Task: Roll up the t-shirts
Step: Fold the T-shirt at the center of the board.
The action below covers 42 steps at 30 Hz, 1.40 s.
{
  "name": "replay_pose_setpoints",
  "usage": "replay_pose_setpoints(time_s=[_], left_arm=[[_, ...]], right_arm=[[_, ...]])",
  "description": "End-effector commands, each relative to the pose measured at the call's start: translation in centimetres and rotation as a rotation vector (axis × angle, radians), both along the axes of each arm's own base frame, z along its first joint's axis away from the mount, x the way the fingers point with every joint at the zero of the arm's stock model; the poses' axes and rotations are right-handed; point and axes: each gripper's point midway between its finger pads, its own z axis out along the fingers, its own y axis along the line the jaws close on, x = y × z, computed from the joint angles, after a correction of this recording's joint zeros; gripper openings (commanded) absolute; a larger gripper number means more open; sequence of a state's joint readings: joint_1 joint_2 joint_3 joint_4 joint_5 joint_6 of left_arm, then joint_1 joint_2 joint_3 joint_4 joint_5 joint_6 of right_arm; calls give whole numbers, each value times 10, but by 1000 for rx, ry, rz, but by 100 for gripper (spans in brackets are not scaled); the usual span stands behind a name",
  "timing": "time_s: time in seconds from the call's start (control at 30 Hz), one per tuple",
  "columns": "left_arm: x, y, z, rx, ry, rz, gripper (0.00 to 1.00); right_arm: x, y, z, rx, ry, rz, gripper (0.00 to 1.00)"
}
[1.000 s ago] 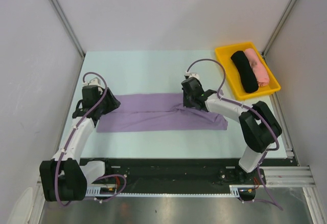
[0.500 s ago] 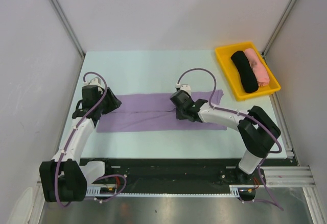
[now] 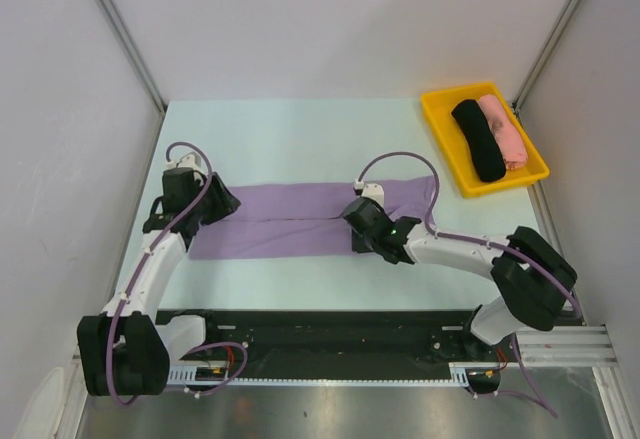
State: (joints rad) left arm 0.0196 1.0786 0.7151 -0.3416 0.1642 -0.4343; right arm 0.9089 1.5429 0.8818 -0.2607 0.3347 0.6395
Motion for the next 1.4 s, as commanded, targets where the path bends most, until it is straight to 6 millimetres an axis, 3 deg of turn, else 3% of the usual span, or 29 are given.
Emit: replay_pose_setpoints(time_s=[0.0,0.07,0.13,0.17,0.2,0.23,0.27,0.33,0.37,0.43,0.47,0.53,0.57,0.6,0.63,0.67,0.77,0.97,1.1,1.37], left_arm=[[2,-4,9,12,-46,-34,56],[0,-17,8,14,-42,-83,56],[-3,-28,9,7,-32,-123,57],[-7,-44,10,14,-29,-173,59],[-11,-52,12,22,-28,-197,59],[-15,-62,12,16,-26,-209,60],[-24,-88,12,6,-30,-281,60],[-31,-110,8,5,-28,-309,62],[-44,-134,7,3,-27,-382,63],[-47,-159,1,2,-15,-417,63],[-55,-183,7,4,-28,-480,63],[-56,-203,-6,59,3,-505,64],[-62,-226,2,58,-12,-555,64],[-62,-235,2,67,-9,-566,64],[-66,-248,-12,101,18,-589,64],[-61,-260,-4,93,-1,-594,64],[-58,-288,-13,125,14,-618,64],[-52,-320,-31,196,43,-631,62],[-47,-316,-50,269,64,-597,60],[-42,-320,-61,291,67,-586,56]], right_arm=[[13,18,41,159,-98,-10,28],[17,17,55,201,-116,-8,36],[28,-2,63,205,-118,-55,39],[32,-14,66,201,-115,-79,39],[48,-41,78,213,-133,-156,39],[49,-57,76,180,-123,-169,40],[55,-69,79,175,-130,-189,41],[65,-95,81,139,-145,-222,47],[68,-104,80,120,-149,-235,49],[78,-125,75,88,-147,-274,54],[81,-131,70,79,-141,-281,56],[91,-143,63,92,-126,-295,60],[93,-145,61,105,-116,-294,60],[95,-143,59,126,-106,-282,61],[99,-146,55,128,-99,-288,61],[99,-144,53,139,-90,-278,61],[100,-145,43,140,-60,-279,62],[96,-135,31,136,-23,-257,61],[96,-134,27,128,-15,-256,60],[93,-136,22,100,-7,-257,56]])
